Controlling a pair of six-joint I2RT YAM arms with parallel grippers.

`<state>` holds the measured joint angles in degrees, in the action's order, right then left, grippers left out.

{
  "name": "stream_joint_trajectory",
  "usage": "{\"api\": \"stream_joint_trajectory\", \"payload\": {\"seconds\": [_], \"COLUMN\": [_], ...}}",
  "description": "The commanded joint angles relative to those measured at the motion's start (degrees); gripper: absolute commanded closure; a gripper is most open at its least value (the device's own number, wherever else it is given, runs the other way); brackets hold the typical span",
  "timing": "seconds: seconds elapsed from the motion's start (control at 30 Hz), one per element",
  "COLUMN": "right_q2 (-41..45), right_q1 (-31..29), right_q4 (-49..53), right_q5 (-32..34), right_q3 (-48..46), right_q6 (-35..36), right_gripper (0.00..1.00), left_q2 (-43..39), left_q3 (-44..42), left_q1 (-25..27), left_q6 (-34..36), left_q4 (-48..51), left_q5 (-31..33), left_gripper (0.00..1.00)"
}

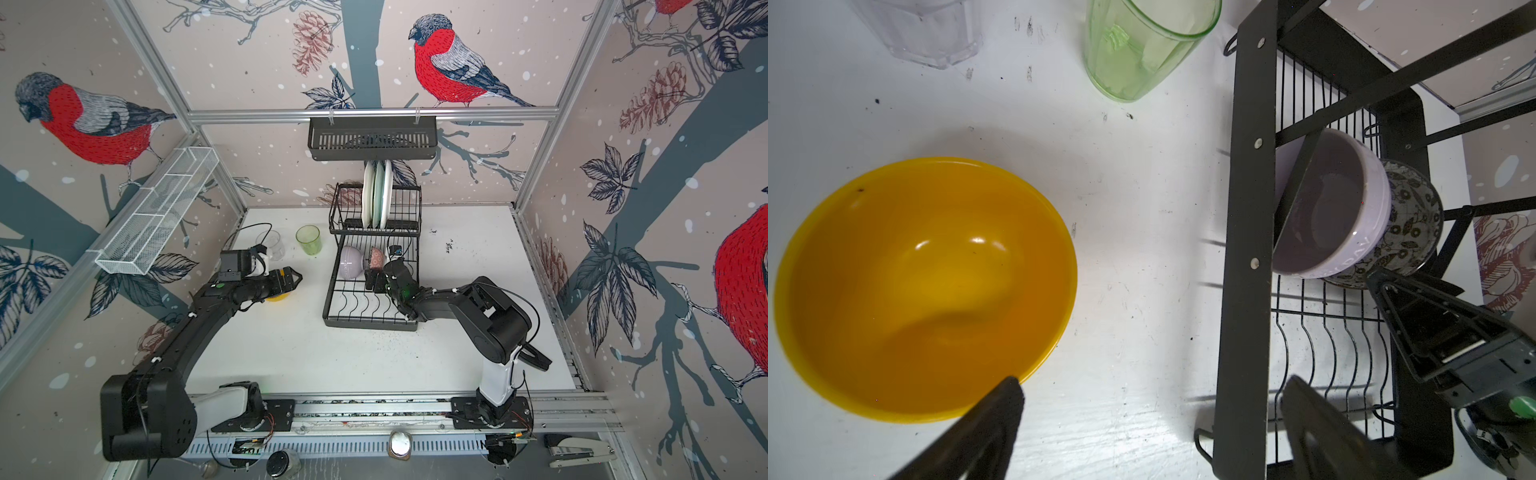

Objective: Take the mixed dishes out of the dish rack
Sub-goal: 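Reach the right gripper to the pink patterned bowl while the left gripper rises, then close the right gripper on the rim of the pink patterned bowl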

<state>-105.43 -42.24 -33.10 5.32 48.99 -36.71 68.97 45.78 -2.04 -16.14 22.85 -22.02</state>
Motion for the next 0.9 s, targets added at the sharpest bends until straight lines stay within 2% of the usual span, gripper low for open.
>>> {"api": "stream_joint_trajectory", "payload": {"seconds": [0.0, 0.57, 0.87], "right_q2": [-0.8, -0.55, -2.67], "right_q1": [0.14, -0.21, -0.3], "right_q4": [-0.32, 2.08, 4.1], "right_q5": [0.99, 4.52, 5.64], "right_q3": [1.21, 2.8, 6.03], "right_q6": [1.27, 3.65, 4.23], "right_gripper": [0.17, 0.32, 0.35], "left_q2": [0.26, 0.78, 1.29], "left_q3": [-0.21, -0.51, -0.65], "left_q1": [-0.06, -0.07, -0.06], "left_q6": [0.12, -0.39, -0.39], "left_q4": [-1.21, -1.58, -1.6], "left_q5": [-0.72, -0.93, -1.09], "left_gripper": [0.03, 0.03, 0.03]}}
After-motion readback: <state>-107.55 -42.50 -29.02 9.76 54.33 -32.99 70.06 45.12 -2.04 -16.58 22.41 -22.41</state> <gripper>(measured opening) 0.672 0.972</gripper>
